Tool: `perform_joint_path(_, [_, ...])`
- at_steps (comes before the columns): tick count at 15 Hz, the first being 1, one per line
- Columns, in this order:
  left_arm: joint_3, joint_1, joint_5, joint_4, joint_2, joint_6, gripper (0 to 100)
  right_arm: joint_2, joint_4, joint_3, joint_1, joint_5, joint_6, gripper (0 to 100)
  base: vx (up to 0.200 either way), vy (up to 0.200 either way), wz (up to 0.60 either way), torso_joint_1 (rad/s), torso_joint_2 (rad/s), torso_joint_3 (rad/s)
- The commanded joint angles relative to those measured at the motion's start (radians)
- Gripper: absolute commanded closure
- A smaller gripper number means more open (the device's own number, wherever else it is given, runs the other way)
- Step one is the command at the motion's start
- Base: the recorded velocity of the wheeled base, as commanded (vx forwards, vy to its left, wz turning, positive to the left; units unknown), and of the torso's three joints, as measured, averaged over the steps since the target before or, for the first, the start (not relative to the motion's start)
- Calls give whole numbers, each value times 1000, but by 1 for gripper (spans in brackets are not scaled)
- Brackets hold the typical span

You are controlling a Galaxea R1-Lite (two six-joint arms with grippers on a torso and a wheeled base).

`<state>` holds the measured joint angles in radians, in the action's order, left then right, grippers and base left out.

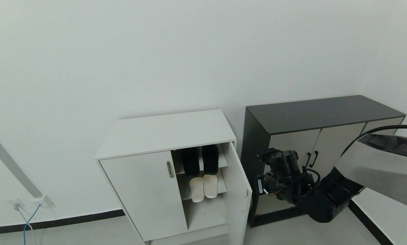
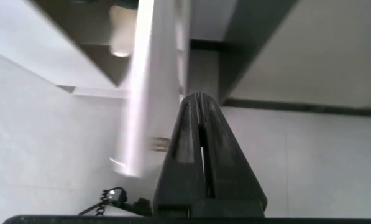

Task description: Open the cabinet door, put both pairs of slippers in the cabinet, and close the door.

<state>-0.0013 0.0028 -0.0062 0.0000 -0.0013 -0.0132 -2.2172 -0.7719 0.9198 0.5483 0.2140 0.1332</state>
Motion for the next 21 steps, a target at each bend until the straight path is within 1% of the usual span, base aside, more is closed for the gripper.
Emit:
perform_joint_path(1, [0,0,0,0,1,-1,100,39,-21,-32,18,-7,0,100,0,0,0,0,0,0])
perform_joint_path(4, [0,0,0,0,1,-1,100,53,-121,-85,33,-13,-40,100,0,0,0,0,0,0])
perform_joint_path(8, [0,0,0,0,1,-1,100,73,-127,-111,71,-10,-49,100,0,0,0,0,0,0])
perform_joint_path(11, [0,0,0,0,1,-1,100,87,-127,-127,87,-16,-49,100,0,0,600,4,1,2])
perform_joint_path(14, [0,0,0,0,1,1,100,99,-133,-150,85,-67,-46,100,0,0,600,-2,-2,2])
perform_joint_path(15, [0,0,0,0,1,1,100,99,-155,-160,85,-87,-46,100,0,0,600,17,12,-2])
perform_joint_path(17, [0,0,0,0,1,1,100,88,-202,-183,82,-114,-49,100,0,0,0,0,0,0])
perform_joint_path(21, [1,0,0,0,1,4,100,74,-205,-202,82,-114,-61,100,0,0,0,0,0,0])
